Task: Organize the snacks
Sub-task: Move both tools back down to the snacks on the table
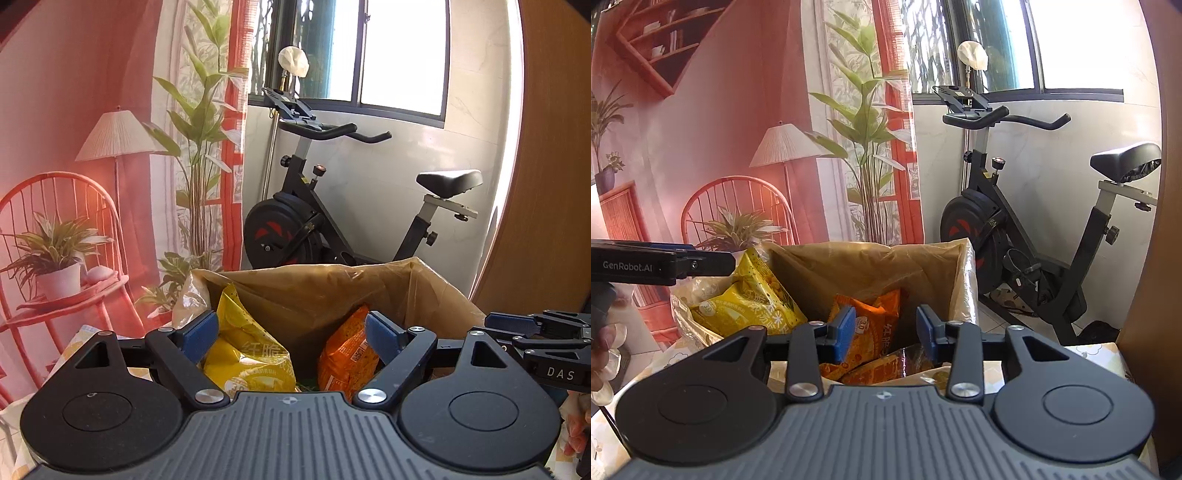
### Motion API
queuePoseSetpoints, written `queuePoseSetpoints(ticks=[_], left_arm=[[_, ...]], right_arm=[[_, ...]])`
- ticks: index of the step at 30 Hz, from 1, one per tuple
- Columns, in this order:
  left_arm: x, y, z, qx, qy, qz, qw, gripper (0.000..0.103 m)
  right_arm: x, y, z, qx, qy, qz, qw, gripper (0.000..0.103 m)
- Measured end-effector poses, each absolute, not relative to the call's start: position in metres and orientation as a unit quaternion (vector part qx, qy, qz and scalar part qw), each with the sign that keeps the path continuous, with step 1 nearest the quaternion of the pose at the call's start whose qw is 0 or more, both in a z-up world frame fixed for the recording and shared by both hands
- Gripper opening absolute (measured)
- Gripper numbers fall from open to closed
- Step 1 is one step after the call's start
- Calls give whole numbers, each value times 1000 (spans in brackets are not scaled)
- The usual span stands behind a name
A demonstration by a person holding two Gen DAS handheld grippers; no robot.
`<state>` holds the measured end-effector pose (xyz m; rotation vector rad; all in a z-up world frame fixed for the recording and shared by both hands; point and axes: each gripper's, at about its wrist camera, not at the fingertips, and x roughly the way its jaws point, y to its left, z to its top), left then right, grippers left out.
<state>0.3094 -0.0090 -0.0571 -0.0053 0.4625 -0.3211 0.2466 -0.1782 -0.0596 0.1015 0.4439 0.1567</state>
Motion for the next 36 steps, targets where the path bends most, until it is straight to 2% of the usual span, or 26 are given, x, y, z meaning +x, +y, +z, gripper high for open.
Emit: queuePoseSetpoints(ticks=[3, 11, 18, 27, 29, 31, 36], left_arm=[[291, 17, -57, -18, 223, -148, 963, 88], [250, 75, -87, -51, 254, -86, 962, 87], [240, 95, -126, -41, 301, -66, 950, 86], [238, 99, -145, -42, 321, -66, 944, 84], [237, 98, -148, -42, 323, -69, 943, 84], [237, 97, -153, -45, 328, -70, 941, 84], [235, 101, -165, -54, 338, -65, 937, 83]], right_arm=[[233, -183, -59, 52, 212, 92, 972, 53], [187, -202, -83, 78, 194, 103, 972, 53], [160, -201, -143, 111, 286, 86, 948, 53], [145, -193, -216, 165, 418, 38, 892, 53], [146, -189, -222, 162, 429, 23, 888, 54], [150, -185, -222, 148, 428, 13, 891, 63], [161, -173, -227, 96, 431, 7, 897, 63]])
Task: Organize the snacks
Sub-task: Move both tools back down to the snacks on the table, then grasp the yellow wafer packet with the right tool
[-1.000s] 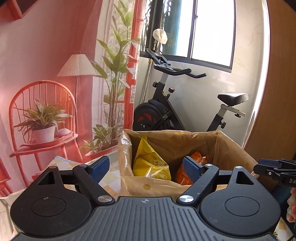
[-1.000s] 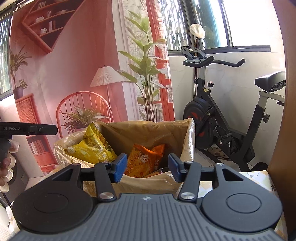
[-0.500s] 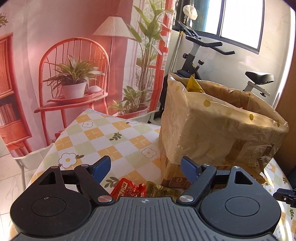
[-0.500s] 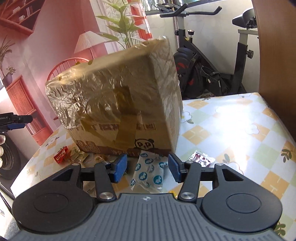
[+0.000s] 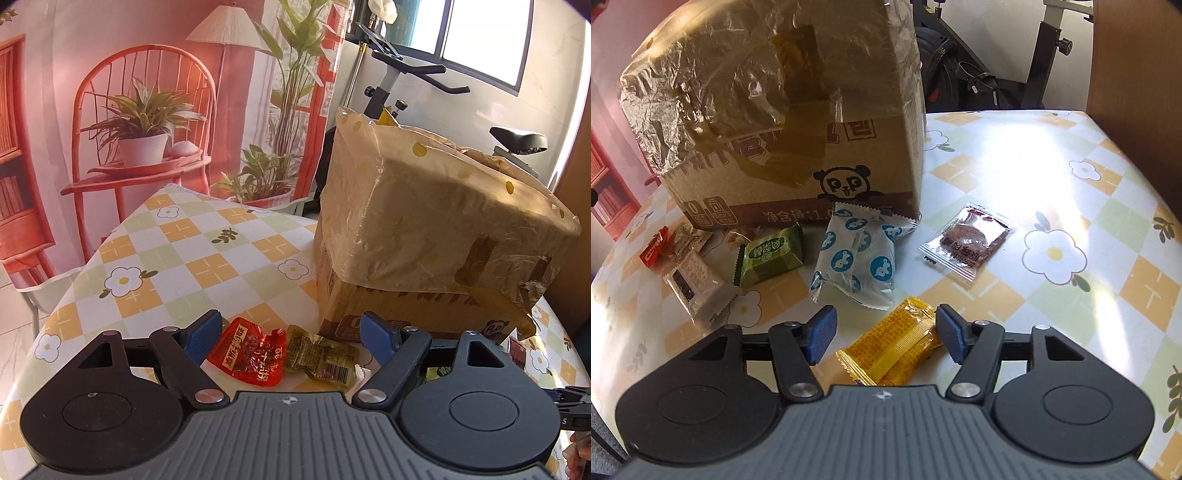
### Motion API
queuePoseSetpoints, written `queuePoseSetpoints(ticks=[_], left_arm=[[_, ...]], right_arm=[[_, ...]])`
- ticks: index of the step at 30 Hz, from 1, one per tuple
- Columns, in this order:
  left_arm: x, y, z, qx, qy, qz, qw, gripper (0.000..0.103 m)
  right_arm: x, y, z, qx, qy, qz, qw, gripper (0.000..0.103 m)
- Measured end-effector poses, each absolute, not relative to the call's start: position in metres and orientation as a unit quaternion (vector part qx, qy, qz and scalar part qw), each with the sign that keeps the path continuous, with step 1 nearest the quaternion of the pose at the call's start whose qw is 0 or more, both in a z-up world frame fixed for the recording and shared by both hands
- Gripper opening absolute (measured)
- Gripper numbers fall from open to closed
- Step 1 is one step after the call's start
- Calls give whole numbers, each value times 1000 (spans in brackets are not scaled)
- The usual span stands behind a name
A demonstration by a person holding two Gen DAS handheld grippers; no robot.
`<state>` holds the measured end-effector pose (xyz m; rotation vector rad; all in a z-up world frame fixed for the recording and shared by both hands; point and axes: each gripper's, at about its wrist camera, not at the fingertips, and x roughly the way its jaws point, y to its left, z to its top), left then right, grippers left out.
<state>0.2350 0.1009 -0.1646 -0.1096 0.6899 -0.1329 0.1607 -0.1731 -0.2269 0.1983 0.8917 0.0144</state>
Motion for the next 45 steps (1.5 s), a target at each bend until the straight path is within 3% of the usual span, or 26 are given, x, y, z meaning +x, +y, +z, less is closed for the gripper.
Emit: queuePoseSetpoints(ticks=[5, 17, 26, 32, 39, 45], left_arm=[[230, 106, -174, -61, 346, -55, 935, 83], [229, 101, -181, -72, 354, -59, 931, 83], [227, 99, -185, -75, 359, -63, 928, 82], [225, 104, -185, -78, 360, -53, 928, 82], [227, 105, -194, -82, 376, -45, 922, 79], [231, 108, -182, -92, 366, -40, 925, 76]], right_arm=[[152, -162, -232, 29, 427, -22, 903, 61], [123, -171, -212, 82, 414, -51, 905, 64], [130, -170, -224, 144, 455, -22, 879, 62], [138, -156, -231, 38, 438, -14, 898, 39], [125, -154, -236, -6, 418, 6, 908, 33], [126, -167, -213, 84, 337, 27, 937, 33]])
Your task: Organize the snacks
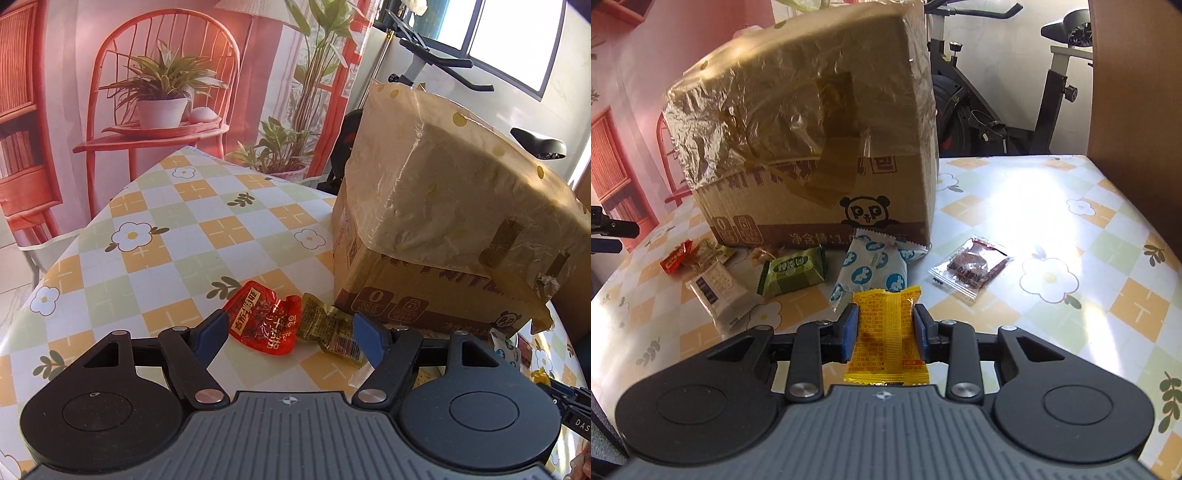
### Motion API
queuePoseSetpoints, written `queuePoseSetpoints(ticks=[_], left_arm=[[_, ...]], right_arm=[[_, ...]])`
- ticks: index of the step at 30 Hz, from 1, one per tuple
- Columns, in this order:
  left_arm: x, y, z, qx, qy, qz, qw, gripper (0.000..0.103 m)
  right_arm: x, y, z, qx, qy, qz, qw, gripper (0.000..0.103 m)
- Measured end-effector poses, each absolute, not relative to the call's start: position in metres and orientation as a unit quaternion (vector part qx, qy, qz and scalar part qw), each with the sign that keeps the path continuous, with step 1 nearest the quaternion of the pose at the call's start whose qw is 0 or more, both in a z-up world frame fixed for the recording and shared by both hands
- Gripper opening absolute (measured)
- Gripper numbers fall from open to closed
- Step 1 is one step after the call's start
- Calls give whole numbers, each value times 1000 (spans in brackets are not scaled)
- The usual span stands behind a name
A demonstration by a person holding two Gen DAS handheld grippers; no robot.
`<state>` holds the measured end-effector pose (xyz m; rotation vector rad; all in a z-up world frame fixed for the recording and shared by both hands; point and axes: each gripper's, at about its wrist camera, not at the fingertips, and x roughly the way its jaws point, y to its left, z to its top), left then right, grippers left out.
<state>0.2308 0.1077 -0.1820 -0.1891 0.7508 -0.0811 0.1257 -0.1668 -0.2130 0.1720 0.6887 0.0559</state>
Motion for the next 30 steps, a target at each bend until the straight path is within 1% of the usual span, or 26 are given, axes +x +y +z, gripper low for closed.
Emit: queuePoseSetpoints(ticks=[2, 5, 9, 10, 11, 15, 18, 21, 24, 27, 30], left_arm=[[235, 113, -174, -94, 357, -33, 929, 75], [242, 128, -157, -107, 339, -16, 934, 75], [261, 140, -143, -87, 328, 1, 941, 75], [267, 140, -146, -81, 335, -14, 939, 79], [278, 140, -153, -75, 346, -44, 934, 79], [301, 131, -194, -65, 388, -34, 919, 79], [312, 123, -218, -73, 405, -23, 911, 78], [315, 111, -233, -67, 416, -40, 906, 79], [316, 99, -245, -27, 419, -58, 906, 79], [318, 98, -251, -16, 418, -63, 906, 79], [321, 95, -258, -2, 436, -65, 898, 80]], right_arm=[[131, -159, -203, 74, 309, 52, 947, 33], [143, -147, -202, 60, 297, 85, 949, 33], [152, -140, -205, 89, 292, 101, 947, 33], [153, -140, -206, 96, 291, 103, 946, 33], [154, -139, -207, 99, 292, 104, 946, 33], [154, -143, -212, 109, 297, 101, 943, 33], [152, -148, -214, 114, 301, 96, 942, 33], [149, -152, -214, 110, 305, 89, 942, 33], [146, -155, -215, 114, 304, 85, 942, 33], [143, -155, -215, 117, 304, 83, 942, 33], [140, -155, -214, 118, 305, 83, 941, 33]])
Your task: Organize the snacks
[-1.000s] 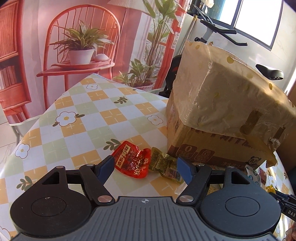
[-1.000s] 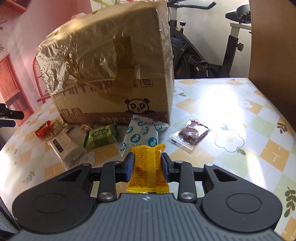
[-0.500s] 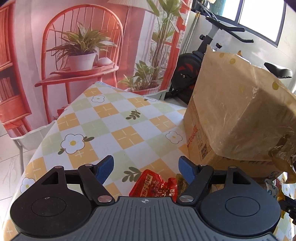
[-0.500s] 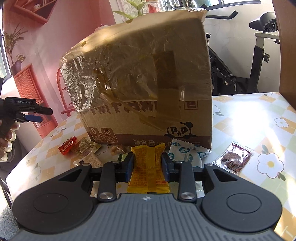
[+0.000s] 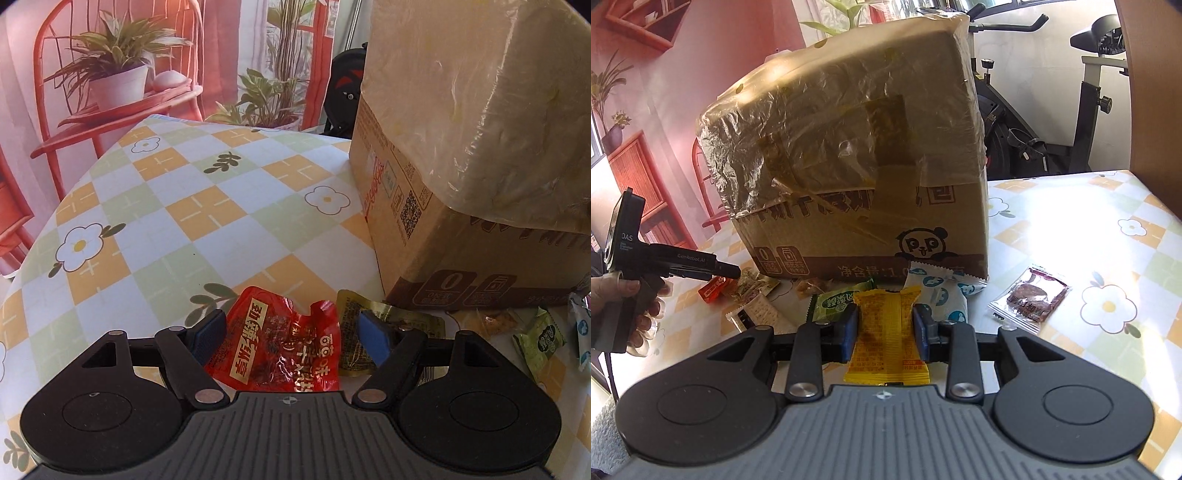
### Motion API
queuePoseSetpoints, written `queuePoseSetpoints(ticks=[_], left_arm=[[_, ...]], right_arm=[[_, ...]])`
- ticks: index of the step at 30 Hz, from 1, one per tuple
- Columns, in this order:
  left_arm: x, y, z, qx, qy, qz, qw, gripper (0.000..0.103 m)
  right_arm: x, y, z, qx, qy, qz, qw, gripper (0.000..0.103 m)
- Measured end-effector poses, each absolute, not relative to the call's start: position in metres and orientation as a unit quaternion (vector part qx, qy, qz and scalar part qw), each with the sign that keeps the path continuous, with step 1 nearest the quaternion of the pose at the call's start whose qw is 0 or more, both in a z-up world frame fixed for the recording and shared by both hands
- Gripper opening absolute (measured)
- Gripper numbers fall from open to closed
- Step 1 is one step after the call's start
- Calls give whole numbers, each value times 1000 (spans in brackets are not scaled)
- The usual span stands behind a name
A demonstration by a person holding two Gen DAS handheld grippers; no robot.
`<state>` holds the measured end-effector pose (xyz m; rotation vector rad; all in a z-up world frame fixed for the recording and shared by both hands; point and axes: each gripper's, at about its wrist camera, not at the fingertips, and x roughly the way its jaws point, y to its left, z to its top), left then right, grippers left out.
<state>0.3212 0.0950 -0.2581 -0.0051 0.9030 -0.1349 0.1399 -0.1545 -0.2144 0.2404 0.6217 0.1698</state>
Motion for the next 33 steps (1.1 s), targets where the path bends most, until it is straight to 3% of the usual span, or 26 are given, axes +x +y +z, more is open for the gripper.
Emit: queuePoseSetpoints(ticks=[17, 21, 24, 33], left_arm=[[275, 127, -256, -4, 453, -20, 891, 81], [271, 146, -245, -71, 446, 63, 890, 81], [270, 144, -233, -129, 409, 5, 903, 81], [294, 110, -251, 4, 399, -81, 913, 83]], right_arm=[[138, -157, -206, 122, 291, 92, 944, 33], [138, -158, -208, 126, 294, 90, 943, 33], [138, -158, -208, 126, 295, 91, 943, 33], [137, -159, -204, 119, 295, 86, 944, 33]])
